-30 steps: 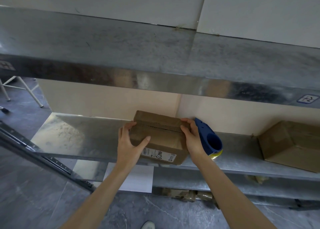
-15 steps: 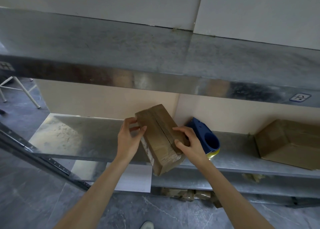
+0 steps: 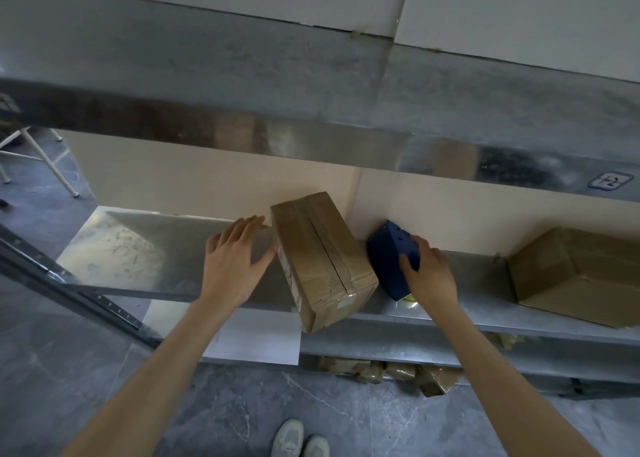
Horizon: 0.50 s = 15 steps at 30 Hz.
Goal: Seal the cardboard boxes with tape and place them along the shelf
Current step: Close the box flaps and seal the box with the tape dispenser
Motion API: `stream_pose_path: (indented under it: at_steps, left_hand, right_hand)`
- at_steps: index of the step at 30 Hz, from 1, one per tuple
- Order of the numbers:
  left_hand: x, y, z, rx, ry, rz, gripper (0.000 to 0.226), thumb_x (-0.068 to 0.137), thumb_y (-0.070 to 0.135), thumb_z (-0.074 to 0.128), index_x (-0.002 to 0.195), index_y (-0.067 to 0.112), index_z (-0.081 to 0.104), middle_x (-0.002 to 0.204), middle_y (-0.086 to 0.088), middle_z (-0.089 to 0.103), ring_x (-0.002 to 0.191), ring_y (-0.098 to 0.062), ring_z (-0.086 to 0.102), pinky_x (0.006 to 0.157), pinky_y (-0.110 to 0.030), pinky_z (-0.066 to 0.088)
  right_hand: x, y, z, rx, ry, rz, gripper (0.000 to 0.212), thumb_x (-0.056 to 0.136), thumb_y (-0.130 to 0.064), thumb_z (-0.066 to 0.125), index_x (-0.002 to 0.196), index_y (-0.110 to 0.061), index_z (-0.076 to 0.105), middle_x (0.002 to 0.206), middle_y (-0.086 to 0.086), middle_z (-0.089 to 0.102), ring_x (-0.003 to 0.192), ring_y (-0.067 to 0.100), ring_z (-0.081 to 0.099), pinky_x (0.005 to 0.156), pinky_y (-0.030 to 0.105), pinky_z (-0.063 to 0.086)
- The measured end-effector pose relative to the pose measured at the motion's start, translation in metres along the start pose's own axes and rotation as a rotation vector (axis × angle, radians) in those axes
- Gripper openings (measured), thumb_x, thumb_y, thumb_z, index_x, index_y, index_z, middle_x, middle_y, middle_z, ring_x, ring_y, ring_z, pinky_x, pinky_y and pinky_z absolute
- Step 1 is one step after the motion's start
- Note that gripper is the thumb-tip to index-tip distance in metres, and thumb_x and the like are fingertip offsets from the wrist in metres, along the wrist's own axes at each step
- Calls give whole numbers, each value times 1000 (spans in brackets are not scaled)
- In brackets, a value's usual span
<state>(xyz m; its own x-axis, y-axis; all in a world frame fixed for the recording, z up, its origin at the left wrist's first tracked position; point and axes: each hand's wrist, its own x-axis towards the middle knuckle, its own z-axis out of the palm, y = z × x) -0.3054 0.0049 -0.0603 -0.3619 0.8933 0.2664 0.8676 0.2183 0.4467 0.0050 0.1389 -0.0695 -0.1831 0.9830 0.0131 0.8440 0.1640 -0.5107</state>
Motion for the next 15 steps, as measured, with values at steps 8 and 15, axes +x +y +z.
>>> stream_pose_path:
  at_steps: [8, 15]
  left_hand:
    - [-2, 4, 4, 106, -48, 4, 68, 92, 61, 44, 145, 19, 46, 151, -3, 46, 142, -23, 39, 115, -47, 27]
    - [-4, 13, 3, 76, -37, -31, 63, 92, 52, 56, 143, 15, 48, 148, -5, 50, 140, -26, 42, 115, -47, 28]
  right_hand:
    - [16, 10, 26, -139, -282, 30, 79, 99, -33, 52, 155, -36, -3, 84, 9, 61, 56, 24, 58, 47, 37, 53]
    - [34, 17, 16, 37, -402, 47, 86, 95, -24, 62, 152, -43, 0, 138, 18, 49, 98, 42, 61, 77, 46, 56]
